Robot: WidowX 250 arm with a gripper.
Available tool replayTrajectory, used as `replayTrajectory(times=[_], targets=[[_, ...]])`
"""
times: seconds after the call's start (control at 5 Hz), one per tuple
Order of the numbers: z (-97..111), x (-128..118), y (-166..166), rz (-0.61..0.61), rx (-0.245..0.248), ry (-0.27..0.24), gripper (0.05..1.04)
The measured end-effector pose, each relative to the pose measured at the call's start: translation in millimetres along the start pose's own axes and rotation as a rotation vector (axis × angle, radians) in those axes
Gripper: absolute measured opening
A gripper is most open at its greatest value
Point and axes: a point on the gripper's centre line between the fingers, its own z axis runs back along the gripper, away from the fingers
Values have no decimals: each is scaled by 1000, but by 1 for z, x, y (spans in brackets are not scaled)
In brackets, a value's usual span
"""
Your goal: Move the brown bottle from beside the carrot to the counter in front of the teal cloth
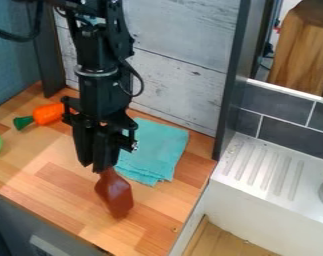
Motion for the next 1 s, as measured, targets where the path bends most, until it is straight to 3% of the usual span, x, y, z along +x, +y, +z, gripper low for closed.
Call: replayTrajectory(times=[0.2, 0.4, 0.6, 0.8, 1.0], targets=[[-10, 5, 1, 80, -2, 21, 327], [-18, 11, 1, 109, 53, 50, 327], [-19, 9, 2, 128, 66, 81, 371], [-10, 2, -2, 141, 45, 91, 675], [26, 1, 0, 149, -11, -13, 956]])
